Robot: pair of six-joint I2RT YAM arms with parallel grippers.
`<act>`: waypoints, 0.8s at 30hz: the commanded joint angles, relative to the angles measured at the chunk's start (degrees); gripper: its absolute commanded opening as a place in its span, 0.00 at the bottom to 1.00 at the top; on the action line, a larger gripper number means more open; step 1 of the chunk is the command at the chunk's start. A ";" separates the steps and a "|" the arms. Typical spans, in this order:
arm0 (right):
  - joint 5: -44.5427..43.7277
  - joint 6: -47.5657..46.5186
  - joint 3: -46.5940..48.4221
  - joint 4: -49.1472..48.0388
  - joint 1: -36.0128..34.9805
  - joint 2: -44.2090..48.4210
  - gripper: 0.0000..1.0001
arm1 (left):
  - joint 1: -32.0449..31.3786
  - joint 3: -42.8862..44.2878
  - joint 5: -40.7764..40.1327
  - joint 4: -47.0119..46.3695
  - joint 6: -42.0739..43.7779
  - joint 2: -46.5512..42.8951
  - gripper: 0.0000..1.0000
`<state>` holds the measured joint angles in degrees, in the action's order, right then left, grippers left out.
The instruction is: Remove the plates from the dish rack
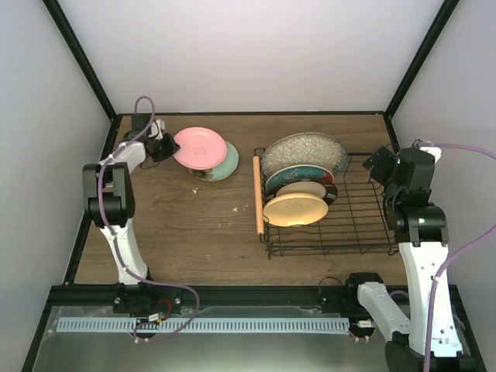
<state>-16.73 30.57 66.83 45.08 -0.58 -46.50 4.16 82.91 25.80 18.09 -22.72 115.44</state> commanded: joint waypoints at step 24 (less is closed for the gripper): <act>-3.11 5.09 1.93 1.33 -0.48 -0.26 1.00 | -4.81 4.52 1.13 1.61 1.86 6.56 0.59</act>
<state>-18.48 34.46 66.83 45.98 -0.58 -46.87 -0.58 86.00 26.00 19.03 -21.71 121.49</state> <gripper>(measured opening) 0.998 0.502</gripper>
